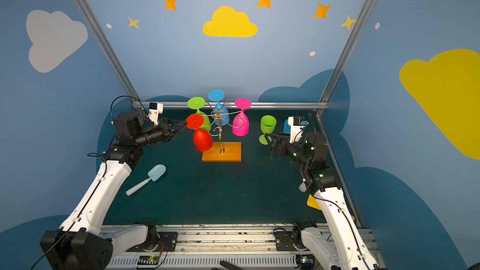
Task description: Take the wine glass off the wine glass rack
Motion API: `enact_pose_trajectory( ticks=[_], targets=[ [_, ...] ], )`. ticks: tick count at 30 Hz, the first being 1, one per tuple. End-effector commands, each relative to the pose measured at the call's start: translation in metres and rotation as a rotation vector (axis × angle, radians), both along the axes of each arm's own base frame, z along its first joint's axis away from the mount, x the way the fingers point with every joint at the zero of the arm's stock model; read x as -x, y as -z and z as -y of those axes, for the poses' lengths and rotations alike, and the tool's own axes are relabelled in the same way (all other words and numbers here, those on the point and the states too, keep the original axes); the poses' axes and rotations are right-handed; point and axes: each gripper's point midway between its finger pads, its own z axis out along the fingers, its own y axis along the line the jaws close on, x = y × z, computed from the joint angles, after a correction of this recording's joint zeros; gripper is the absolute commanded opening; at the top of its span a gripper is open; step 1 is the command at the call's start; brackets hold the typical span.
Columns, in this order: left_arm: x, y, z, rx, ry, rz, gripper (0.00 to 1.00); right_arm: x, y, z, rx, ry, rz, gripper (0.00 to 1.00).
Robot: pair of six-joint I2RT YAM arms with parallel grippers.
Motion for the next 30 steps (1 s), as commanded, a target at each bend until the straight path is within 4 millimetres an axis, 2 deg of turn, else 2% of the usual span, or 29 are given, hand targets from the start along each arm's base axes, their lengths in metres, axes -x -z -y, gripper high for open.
enact_pose_trajectory(
  ticks=[1,4,25,30],
  targets=[
    [0.002,-0.014,-0.001,0.009,0.007,0.042,0.05,0.002,0.001,0.0,0.005,0.001,0.014,0.75],
    [0.002,-0.015,-0.002,0.017,0.006,0.039,0.03,0.002,0.002,0.0,0.007,0.002,0.013,0.75],
    [0.006,-0.03,-0.003,0.077,0.003,0.057,0.03,0.004,0.003,0.003,0.011,0.016,0.017,0.75],
    [0.005,-0.026,-0.004,0.074,0.003,0.045,0.05,0.005,0.004,0.003,0.011,0.017,0.017,0.75]
  ],
)
